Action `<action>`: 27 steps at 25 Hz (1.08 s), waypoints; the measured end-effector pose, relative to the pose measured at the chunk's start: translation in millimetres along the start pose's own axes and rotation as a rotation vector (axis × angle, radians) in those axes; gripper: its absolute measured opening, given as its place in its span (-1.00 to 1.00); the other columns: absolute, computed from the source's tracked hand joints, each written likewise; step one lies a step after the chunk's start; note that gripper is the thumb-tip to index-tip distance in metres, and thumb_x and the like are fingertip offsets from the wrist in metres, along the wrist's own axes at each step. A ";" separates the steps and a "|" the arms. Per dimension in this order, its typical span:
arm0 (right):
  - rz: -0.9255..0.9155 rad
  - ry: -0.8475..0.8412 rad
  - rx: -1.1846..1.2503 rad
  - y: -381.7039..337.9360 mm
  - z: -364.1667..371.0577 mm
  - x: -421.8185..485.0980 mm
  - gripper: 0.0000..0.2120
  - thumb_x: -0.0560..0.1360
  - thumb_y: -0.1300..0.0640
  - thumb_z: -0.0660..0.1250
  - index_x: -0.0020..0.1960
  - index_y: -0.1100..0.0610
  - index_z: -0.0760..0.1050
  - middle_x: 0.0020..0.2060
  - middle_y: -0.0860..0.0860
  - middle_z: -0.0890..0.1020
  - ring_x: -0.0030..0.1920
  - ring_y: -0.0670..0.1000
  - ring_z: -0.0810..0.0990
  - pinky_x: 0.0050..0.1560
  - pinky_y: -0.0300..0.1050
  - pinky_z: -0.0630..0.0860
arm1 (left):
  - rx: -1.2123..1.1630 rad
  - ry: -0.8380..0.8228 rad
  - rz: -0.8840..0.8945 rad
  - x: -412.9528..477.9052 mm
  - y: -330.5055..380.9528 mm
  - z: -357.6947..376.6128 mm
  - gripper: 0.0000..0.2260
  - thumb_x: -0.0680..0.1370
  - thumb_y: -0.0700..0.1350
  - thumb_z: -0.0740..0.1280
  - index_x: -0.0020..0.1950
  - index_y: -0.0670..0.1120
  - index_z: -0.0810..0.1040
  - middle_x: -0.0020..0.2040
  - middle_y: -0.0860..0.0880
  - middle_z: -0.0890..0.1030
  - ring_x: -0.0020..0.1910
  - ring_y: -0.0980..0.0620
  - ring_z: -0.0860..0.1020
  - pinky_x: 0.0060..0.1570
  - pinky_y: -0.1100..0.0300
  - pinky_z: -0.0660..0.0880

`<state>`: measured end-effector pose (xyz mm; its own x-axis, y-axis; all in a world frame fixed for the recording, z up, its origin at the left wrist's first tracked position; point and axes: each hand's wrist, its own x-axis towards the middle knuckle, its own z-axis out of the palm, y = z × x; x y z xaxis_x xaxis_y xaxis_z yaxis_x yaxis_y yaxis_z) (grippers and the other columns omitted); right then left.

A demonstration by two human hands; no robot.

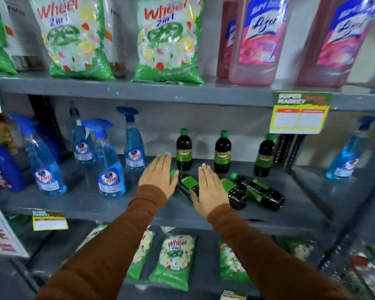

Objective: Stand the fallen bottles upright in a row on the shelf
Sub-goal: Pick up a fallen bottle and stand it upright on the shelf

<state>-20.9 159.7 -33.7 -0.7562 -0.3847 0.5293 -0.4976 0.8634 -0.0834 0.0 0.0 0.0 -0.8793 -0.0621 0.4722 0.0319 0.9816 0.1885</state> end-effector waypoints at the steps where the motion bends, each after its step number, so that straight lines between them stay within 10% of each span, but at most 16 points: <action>1: 0.054 -0.133 0.048 -2.8 21.0 9.0 -0.30 0.47 0.02 0.25 0.44 0.33 0.05 0.47 0.25 0.18 0.47 0.21 0.18 0.44 0.13 0.24 | -0.011 -0.174 -0.128 0.9 -14.2 20.9 -0.41 0.54 0.13 -0.02 0.47 -0.17 0.06 0.49 -0.20 0.22 0.47 -0.14 0.20 0.45 -0.03 0.19; 4: 0.246 -0.548 0.071 -10.5 50.7 34.7 -0.19 0.47 -0.04 0.26 0.47 0.27 -0.12 0.51 0.18 0.02 0.50 0.21 0.03 0.47 0.15 0.09 | -0.029 -0.511 -0.258 -6.9 -42.9 74.0 -0.41 0.56 0.15 0.01 0.48 -0.15 0.03 0.52 -0.15 0.13 0.50 -0.11 0.11 0.49 0.00 0.07; 8: 0.321 -0.605 -0.066 -13.7 85.4 66.6 -0.19 0.42 -0.02 0.32 0.45 0.30 -0.03 0.42 0.24 0.22 0.38 0.29 0.23 0.34 0.21 0.26 | -0.032 -0.572 -0.234 -3.2 -60.1 121.8 -0.42 0.57 0.16 -0.02 0.49 -0.14 0.03 0.54 -0.09 0.07 0.52 -0.06 0.03 0.50 0.04 -0.03; 12: 0.297 -0.332 0.056 -9.8 89.8 68.0 -0.28 0.41 -0.04 0.32 0.42 0.25 0.11 0.33 0.21 0.35 0.32 0.25 0.32 0.26 0.12 0.33 | 0.061 -0.481 -0.186 -14.5 -60.4 129.7 -0.21 0.37 0.28 -0.32 0.49 -0.10 0.00 0.55 -0.05 0.02 0.53 -0.03 -0.01 0.50 0.04 -0.09; 16: 0.470 0.008 0.720 -11.5 111.0 67.2 -0.27 0.36 0.02 0.40 0.37 0.33 0.19 0.28 0.31 0.39 0.30 0.29 0.32 0.34 0.09 0.25 | 0.046 -0.463 -0.180 -12.7 -61.6 130.1 -0.15 0.29 0.29 -0.35 0.49 -0.09 -0.01 0.55 -0.05 0.03 0.53 -0.01 -0.01 0.50 0.06 -0.10; 22: 0.640 0.077 0.781 -13.4 108.0 70.4 -0.11 0.18 -0.13 0.52 0.34 0.26 0.27 0.23 0.26 0.42 0.27 0.23 0.35 0.35 0.10 0.32 | 0.038 -0.468 -0.175 -14.4 -60.6 124.9 -0.19 0.34 0.30 -0.29 0.50 -0.09 -0.01 0.55 -0.04 0.04 0.53 -0.01 -0.01 0.50 0.07 -0.11; 27: 0.642 0.053 0.853 -7.4 108.9 68.6 0.04 0.20 0.18 0.52 0.48 0.21 -0.05 0.39 0.24 0.25 0.39 0.20 0.29 0.39 0.00 0.27 | 0.034 -0.453 -0.169 -15.1 -61.8 124.9 -0.12 0.25 0.30 -0.35 0.49 -0.09 0.01 0.55 -0.04 0.06 0.52 -0.01 0.01 0.50 0.07 -0.10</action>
<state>-115.3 91.4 -88.7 -0.9732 0.0928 0.2105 -0.1612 0.3782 -0.9116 -48.0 -37.2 -126.3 -0.9895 -0.1440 0.0132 -0.1385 0.9702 0.1990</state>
